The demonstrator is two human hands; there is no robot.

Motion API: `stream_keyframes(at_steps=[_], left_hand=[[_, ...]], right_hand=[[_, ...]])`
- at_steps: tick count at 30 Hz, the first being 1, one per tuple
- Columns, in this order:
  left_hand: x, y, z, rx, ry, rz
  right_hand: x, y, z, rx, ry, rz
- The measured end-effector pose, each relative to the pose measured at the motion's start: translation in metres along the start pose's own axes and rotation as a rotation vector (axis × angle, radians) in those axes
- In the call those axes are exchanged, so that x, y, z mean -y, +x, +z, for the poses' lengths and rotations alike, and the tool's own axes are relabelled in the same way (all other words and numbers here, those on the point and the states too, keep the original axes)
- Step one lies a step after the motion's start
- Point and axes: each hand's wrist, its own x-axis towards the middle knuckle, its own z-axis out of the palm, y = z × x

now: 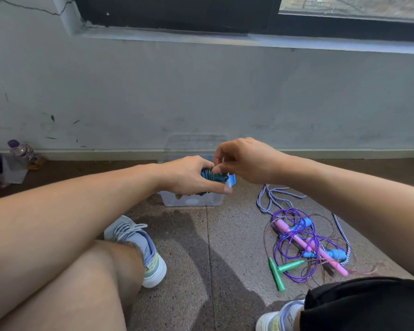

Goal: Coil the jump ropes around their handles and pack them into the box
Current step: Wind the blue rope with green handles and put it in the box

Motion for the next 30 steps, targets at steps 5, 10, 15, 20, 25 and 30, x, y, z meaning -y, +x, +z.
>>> stream_keyframes(at_steps=[5,10,15,20,25,30], left_hand=[[0.002,0.002,0.002,-0.082,-0.13,0.059],[0.015,0.005,-0.003,-0.203,-0.562,-0.041],[0.011,0.012,-0.004,-0.248,-0.947,-0.139],[0.01,0.017,-0.003,-0.342,-0.958,-0.169],[0.003,0.016,-0.003,-0.326,-1.009,-0.152],[0.001,0.017,0.0,-0.307,-1.046,-0.163]], right_hand=[[-0.013,-0.006,0.012,-0.093,0.681,0.168],[-0.031,-0.001,0.016,-0.205,0.902,0.396],[-0.034,-0.004,0.025,-0.025,0.856,0.407],[-0.016,-0.002,0.041,0.041,0.82,0.384],[-0.009,0.007,0.05,0.08,0.93,0.401],[-0.008,0.013,0.056,0.027,0.988,0.394]])
